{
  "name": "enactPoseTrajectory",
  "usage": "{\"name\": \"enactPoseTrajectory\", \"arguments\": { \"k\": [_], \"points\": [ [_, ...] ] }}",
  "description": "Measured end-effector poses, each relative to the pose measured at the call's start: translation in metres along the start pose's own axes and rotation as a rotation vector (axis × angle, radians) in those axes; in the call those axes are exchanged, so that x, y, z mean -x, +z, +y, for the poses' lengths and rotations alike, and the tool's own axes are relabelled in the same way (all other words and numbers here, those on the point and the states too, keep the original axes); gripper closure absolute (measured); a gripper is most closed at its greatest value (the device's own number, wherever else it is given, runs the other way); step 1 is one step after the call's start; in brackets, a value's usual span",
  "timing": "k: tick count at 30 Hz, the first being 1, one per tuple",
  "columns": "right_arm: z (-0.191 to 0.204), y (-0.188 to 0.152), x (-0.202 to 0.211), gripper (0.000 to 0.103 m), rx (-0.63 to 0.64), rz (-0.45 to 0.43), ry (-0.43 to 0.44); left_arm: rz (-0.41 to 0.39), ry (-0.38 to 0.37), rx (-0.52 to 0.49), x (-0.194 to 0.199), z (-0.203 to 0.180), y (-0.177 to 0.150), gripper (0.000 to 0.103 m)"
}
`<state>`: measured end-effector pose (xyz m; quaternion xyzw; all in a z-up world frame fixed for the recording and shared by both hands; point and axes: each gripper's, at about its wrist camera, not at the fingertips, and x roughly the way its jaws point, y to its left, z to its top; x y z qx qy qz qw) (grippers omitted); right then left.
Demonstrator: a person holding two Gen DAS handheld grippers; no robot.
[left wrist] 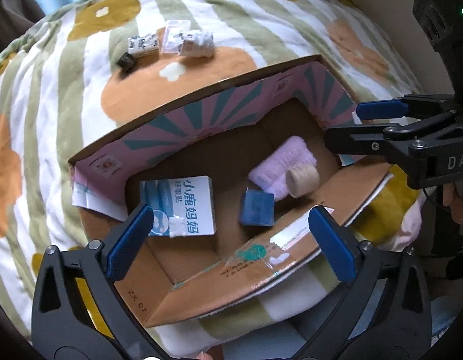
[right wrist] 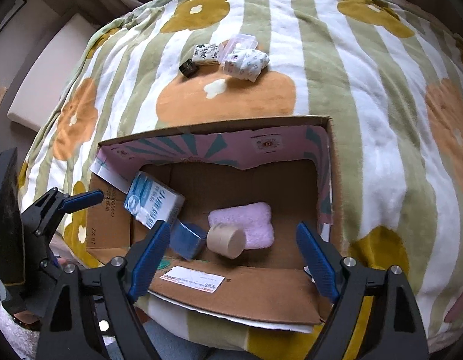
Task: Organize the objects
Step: 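Carry both held items into the cardboard box and open both tools, then raise both tools out of the box and approach the remaining items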
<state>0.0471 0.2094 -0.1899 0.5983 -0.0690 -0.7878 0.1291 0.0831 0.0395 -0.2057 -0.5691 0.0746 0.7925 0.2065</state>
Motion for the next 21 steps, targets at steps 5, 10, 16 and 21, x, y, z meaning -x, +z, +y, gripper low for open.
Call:
{"name": "enactPoseTrajectory", "arguments": {
  "k": [5,10,16,21],
  "points": [
    [-0.002,0.000,0.003,0.019,0.005,0.002,-0.008,0.002,0.003,0.034,0.004,0.009,-0.003,0.000],
    [-0.001,0.000,0.003,0.019,0.022,0.007,-0.013,0.006,0.003,0.066,0.008,0.018,-0.007,0.000],
    [0.004,0.003,-0.001,0.019,0.054,0.020,-0.029,-0.001,0.000,0.086,0.013,0.026,-0.003,0.000],
    [0.009,0.009,0.004,0.019,0.060,0.023,-0.021,-0.024,-0.001,0.095,0.027,0.032,0.009,0.000]
  ]
}}
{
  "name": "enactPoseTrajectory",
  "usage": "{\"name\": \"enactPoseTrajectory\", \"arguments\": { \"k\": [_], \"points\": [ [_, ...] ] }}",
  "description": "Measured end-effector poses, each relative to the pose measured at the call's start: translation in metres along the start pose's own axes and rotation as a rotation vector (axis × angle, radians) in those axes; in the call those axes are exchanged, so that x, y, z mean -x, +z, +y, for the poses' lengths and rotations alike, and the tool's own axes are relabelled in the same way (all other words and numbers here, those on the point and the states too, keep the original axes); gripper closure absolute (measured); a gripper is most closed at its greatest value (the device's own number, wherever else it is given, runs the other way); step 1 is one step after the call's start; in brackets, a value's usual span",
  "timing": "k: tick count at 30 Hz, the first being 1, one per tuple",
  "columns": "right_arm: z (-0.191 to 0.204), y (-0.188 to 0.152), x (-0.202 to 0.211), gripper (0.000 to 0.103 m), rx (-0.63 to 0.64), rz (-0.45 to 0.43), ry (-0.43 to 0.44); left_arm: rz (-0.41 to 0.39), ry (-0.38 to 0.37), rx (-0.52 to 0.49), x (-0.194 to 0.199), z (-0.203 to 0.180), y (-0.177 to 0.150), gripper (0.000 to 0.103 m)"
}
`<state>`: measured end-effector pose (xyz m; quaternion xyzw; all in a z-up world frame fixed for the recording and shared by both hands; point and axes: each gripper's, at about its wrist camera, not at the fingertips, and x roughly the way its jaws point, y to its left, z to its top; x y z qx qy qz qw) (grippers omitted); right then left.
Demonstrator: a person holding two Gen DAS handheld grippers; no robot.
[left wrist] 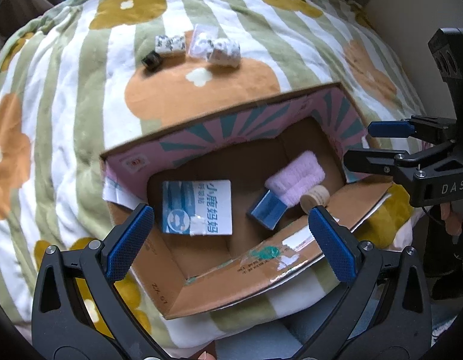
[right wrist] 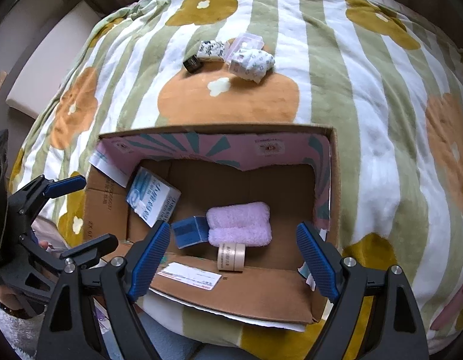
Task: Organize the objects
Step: 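Raise both tools out of the box and approach the remaining items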
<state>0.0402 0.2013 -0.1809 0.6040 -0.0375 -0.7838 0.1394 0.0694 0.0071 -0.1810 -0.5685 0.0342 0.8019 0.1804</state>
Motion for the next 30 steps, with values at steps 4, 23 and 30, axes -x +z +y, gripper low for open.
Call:
{"name": "enactPoseTrajectory", "arguments": {
  "k": [4,23,30],
  "points": [
    [0.004,0.011,0.014,0.019,0.020,-0.028,-0.010,-0.026,0.013,-0.014,0.012,0.004,0.016,0.000],
    [0.005,0.083,0.050,0.019,0.081,-0.134,-0.048,-0.150,0.076,-0.038,0.038,0.040,0.116,0.000],
    [-0.006,0.115,0.038,0.019,0.087,-0.135,-0.034,-0.146,0.065,-0.017,0.013,0.061,0.150,0.000]
  ]
}}
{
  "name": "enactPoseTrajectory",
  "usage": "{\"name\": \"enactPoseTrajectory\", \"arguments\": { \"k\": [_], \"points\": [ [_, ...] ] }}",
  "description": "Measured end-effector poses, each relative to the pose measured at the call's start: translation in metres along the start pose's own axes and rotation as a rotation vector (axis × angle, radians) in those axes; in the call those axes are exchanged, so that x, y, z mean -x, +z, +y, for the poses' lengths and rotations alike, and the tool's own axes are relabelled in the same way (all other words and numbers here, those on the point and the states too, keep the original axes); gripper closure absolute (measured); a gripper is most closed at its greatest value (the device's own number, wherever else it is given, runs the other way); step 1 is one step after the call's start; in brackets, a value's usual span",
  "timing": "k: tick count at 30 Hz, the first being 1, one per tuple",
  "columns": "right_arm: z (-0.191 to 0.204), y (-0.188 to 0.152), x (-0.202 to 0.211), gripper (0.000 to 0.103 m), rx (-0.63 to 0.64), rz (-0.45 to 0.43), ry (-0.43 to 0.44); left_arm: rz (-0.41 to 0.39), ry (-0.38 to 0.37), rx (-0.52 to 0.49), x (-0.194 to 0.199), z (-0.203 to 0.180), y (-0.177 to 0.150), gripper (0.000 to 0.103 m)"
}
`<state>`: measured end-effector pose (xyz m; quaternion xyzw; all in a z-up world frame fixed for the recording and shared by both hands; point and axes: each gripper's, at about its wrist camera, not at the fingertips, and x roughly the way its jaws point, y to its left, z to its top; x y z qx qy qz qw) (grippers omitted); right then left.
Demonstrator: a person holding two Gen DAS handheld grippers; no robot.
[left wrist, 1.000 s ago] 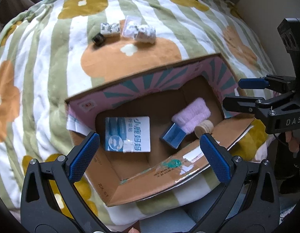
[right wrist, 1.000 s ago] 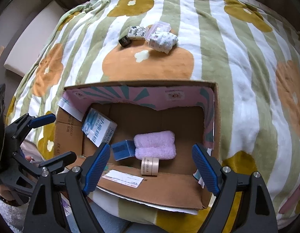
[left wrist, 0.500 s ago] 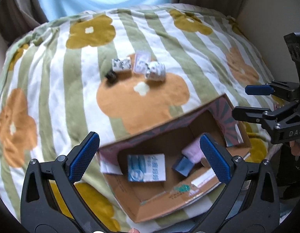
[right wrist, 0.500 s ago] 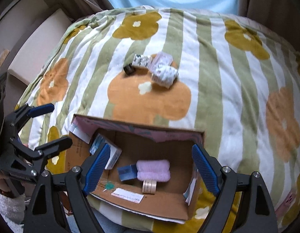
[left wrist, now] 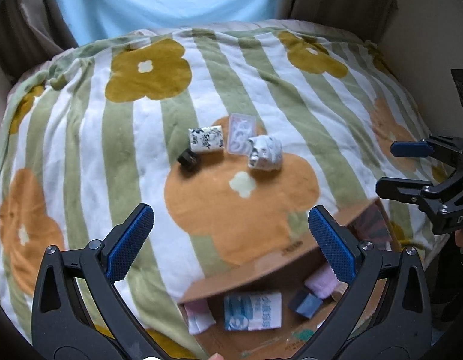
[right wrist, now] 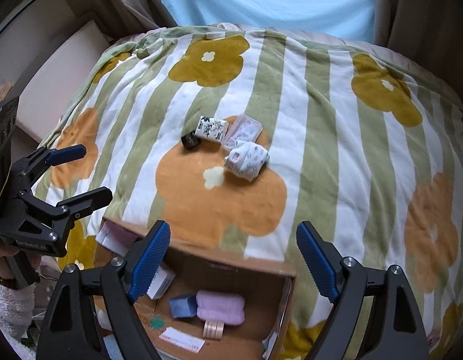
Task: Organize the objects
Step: 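Raise both tools out of the box and approach the remaining items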
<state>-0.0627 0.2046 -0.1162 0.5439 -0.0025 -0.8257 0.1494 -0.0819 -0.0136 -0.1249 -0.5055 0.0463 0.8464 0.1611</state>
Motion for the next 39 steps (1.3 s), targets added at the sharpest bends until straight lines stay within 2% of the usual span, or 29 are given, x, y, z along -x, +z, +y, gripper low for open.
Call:
{"name": "enactPoseTrajectory", "arguments": {
  "k": [8,20,29,39],
  "points": [
    [-0.019,0.034,-0.034,0.019,-0.033,0.023,0.038,0.037,0.032,0.000,-0.049,0.021,0.026,0.000],
    [-0.034,0.083,-0.101,0.019,-0.047,0.077,0.093,0.090,0.005,0.048,-0.127,0.045,0.067,0.000],
    [-0.043,0.095,-0.145,0.019,-0.037,0.118,0.111,0.131,-0.002,0.076,-0.187,0.052,0.095,0.000],
    [-0.049,0.099,-0.182,0.019,-0.057,0.172,0.129,0.181,0.013,0.072,-0.232,0.055,0.102,0.000]
  ]
}}
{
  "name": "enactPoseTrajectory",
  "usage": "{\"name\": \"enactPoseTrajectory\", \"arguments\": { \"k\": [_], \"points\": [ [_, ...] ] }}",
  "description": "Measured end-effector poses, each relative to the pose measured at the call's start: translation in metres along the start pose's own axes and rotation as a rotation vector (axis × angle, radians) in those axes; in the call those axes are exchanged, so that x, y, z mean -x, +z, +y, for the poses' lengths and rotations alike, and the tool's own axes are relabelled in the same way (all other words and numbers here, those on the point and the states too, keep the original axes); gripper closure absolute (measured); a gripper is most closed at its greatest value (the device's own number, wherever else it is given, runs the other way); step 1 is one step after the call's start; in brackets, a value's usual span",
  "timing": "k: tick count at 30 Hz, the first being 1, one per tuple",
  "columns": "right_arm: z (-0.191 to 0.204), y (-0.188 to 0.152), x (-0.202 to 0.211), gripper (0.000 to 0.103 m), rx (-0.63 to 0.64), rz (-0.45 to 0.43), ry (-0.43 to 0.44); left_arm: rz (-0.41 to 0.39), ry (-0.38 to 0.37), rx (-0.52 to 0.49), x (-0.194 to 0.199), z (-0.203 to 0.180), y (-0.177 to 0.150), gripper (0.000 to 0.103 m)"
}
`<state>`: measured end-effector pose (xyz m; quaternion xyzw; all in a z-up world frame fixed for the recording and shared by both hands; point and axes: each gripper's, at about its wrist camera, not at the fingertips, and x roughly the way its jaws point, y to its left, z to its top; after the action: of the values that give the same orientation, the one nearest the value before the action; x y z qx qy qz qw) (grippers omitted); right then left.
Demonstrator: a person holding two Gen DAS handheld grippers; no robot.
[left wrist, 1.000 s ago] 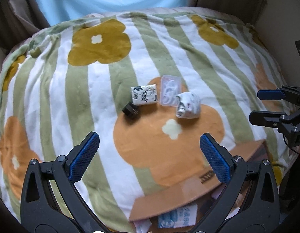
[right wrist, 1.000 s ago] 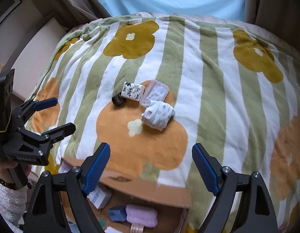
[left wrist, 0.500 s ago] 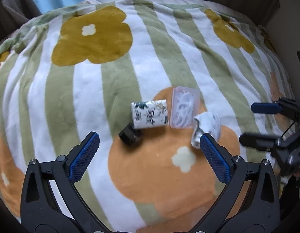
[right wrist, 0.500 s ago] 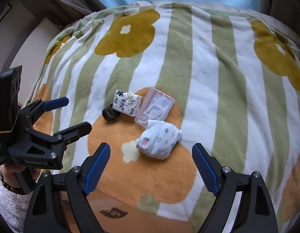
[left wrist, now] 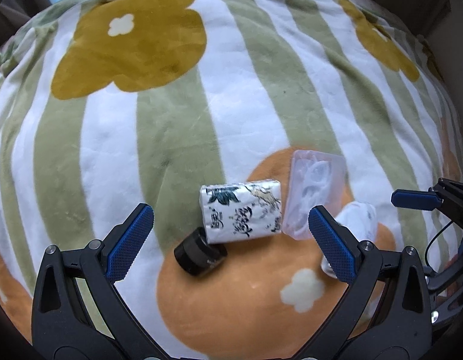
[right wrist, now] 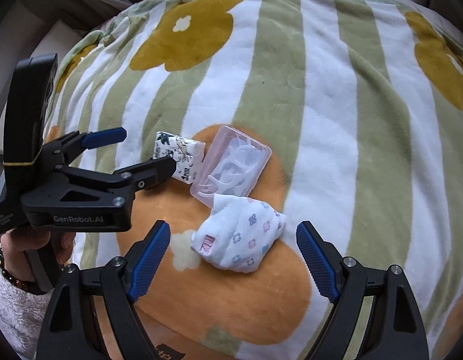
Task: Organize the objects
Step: 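Raise both tools out of the box and approach the remaining items, then grasp the white printed tissue pack with the left tool while the right tool grasps the sock bundle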
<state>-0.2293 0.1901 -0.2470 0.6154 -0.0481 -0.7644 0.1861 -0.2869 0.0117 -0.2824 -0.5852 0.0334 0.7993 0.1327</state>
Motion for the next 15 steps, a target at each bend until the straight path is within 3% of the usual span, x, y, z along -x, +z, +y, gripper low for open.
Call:
{"name": "enactPoseTrajectory", "arguments": {
  "k": [15],
  "points": [
    [-0.006,0.000,-0.029,0.020,0.029,0.075,0.003,0.057,0.013,-0.025,-0.036,-0.002,0.006,0.017]
  ]
}}
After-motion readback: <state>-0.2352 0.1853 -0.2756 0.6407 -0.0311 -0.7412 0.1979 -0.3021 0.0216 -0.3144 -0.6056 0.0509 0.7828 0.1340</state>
